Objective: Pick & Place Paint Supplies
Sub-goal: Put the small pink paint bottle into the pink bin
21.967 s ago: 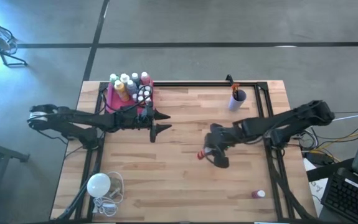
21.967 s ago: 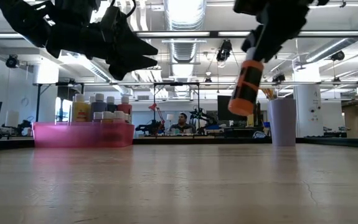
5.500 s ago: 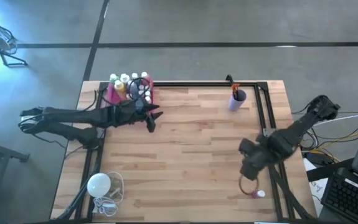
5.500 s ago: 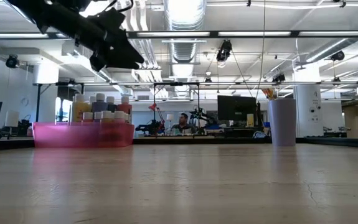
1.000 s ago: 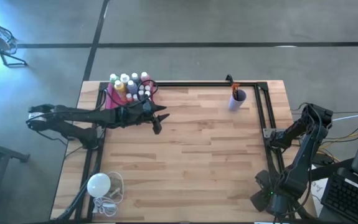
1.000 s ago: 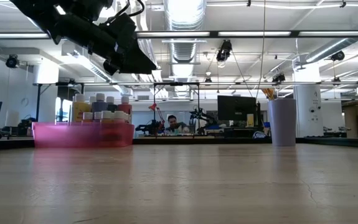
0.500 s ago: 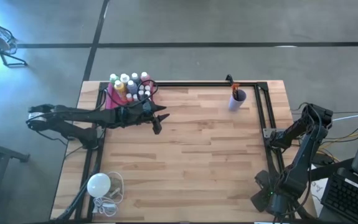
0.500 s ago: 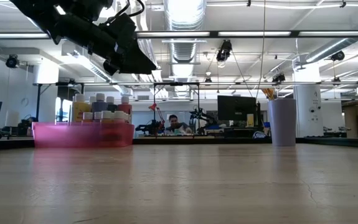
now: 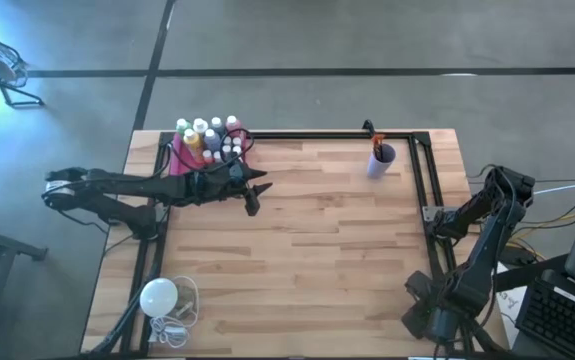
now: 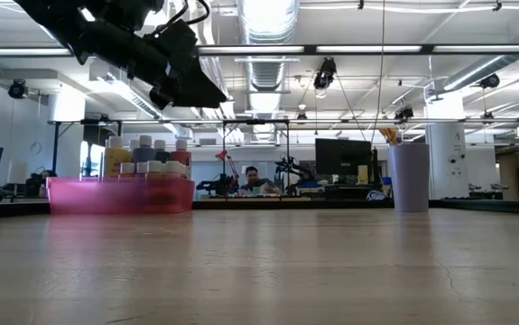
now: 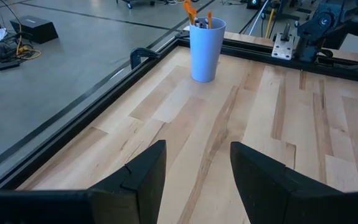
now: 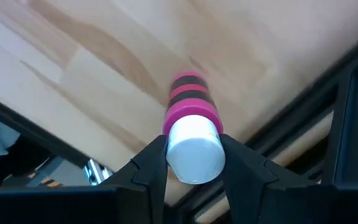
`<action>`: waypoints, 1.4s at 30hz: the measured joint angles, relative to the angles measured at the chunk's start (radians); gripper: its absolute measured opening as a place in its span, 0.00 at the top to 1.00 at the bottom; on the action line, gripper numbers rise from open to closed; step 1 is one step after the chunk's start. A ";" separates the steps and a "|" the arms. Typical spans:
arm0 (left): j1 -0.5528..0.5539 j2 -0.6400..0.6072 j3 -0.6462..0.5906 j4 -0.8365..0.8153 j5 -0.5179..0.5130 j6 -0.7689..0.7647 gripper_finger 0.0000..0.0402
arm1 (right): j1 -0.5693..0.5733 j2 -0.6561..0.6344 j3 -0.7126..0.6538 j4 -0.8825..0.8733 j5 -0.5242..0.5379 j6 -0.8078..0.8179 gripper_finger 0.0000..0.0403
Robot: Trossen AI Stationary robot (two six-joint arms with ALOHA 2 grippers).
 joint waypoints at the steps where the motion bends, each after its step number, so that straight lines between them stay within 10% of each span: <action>1: 0.000 0.000 0.000 -0.002 0.000 0.000 0.54 | -0.011 -0.001 0.000 -0.007 0.010 -0.025 0.71; 25: -0.025 -0.006 -0.002 -0.096 -0.037 -0.067 0.60 | -0.706 -0.001 0.023 0.047 0.105 -1.334 0.71; 42: -0.025 -0.030 -0.002 -0.108 -0.047 -0.092 0.61 | -0.958 0.157 0.257 0.176 0.049 -1.869 0.71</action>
